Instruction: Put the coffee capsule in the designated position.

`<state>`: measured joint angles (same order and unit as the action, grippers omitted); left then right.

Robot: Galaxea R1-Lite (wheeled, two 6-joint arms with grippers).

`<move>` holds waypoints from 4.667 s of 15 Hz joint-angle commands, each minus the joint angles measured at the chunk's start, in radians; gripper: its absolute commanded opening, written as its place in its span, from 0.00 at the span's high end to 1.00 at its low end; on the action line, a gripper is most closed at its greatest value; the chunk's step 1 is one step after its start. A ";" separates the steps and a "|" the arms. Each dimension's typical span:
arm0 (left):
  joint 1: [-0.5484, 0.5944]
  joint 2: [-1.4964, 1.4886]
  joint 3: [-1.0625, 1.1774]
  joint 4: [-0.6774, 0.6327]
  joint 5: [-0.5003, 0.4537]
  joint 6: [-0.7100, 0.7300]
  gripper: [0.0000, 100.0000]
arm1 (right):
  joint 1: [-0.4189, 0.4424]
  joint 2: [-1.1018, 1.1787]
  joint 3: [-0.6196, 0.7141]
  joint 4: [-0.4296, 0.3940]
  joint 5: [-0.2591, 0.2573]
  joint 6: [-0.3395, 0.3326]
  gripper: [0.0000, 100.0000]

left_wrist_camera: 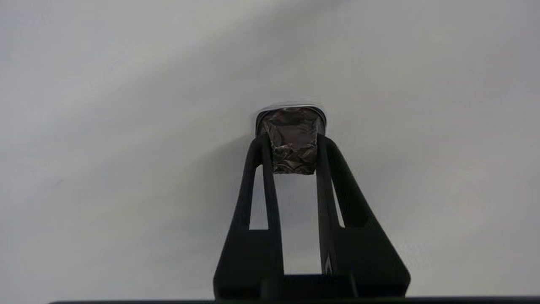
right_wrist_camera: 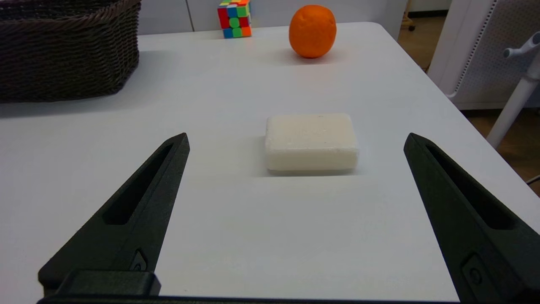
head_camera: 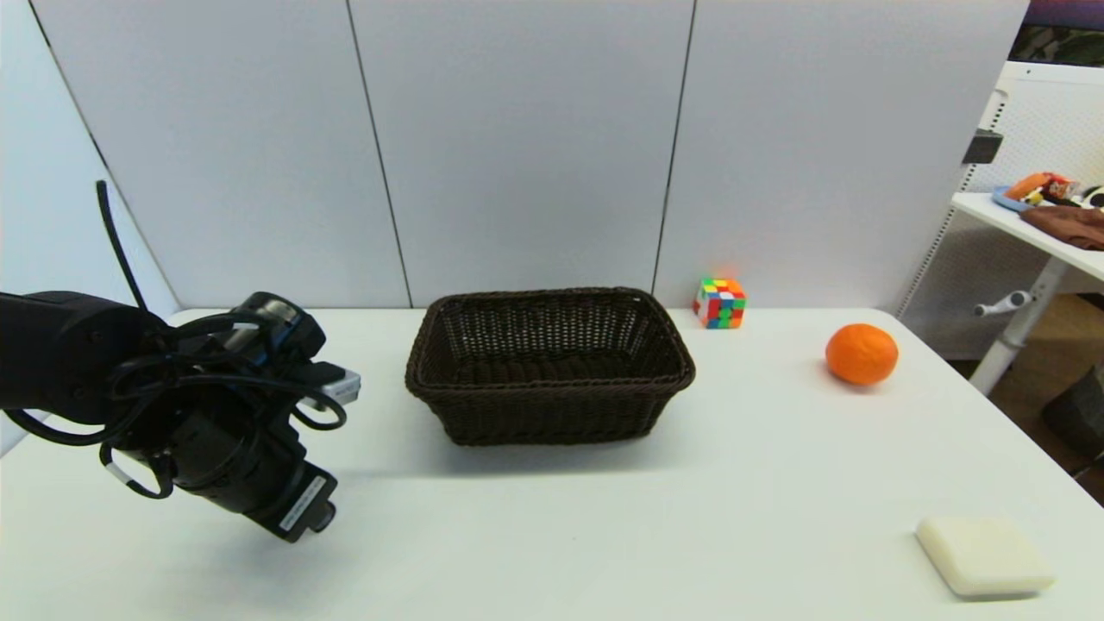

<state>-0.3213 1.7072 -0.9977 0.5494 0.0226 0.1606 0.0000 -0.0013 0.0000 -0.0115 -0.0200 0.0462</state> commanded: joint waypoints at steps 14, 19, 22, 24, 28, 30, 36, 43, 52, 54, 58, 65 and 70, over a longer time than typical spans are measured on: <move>0.062 0.229 -0.650 -0.407 0.000 -0.009 1.00 | 0.000 0.001 0.000 -0.001 0.000 0.001 0.00; -0.067 0.483 -0.854 -0.701 0.000 -0.133 1.00 | 0.000 0.001 0.000 -0.001 0.000 0.001 0.00; -0.137 0.595 -0.903 -0.715 0.000 -0.165 1.00 | 0.000 0.001 0.000 -0.001 0.000 0.000 0.00; -0.153 0.623 -0.903 -0.713 -0.001 -0.165 1.00 | 0.000 0.001 0.000 -0.001 0.000 0.000 0.00; -0.153 0.654 -0.898 -0.715 -0.001 -0.165 1.00 | 0.000 0.001 0.000 -0.001 0.000 0.001 0.00; -0.154 0.652 -0.892 -0.713 -0.001 -0.165 1.00 | 0.000 0.001 0.000 -0.001 0.000 0.000 0.00; -0.157 0.627 -0.858 -0.700 -0.003 -0.164 0.00 | 0.000 0.001 0.000 -0.001 0.000 0.000 0.00; -0.081 0.141 -0.699 -0.183 -0.003 -0.036 0.00 | 0.000 0.001 0.000 -0.001 0.000 0.001 0.00; 0.179 -0.828 0.495 -0.760 -0.001 0.046 0.00 | 0.000 0.001 0.000 -0.001 0.000 0.001 0.00; 0.231 -1.015 0.705 -0.867 -0.004 0.045 0.00 | 0.000 0.001 0.000 -0.001 0.000 0.000 0.00; 0.306 -1.425 0.976 -0.878 -0.006 0.027 0.00 | 0.000 0.001 0.000 -0.001 0.000 0.001 0.00; 0.312 -1.707 1.005 -0.562 -0.067 -0.058 0.00 | 0.000 -0.002 0.000 -0.001 0.000 0.001 0.00; 0.312 -1.707 1.005 -0.562 -0.056 -0.081 0.00 | 0.000 0.001 0.000 -0.001 0.000 0.001 0.00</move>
<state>-0.0096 0.0032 -0.0017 -0.0115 -0.0351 0.0791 0.0000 -0.0013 0.0000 -0.0119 -0.0200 0.0466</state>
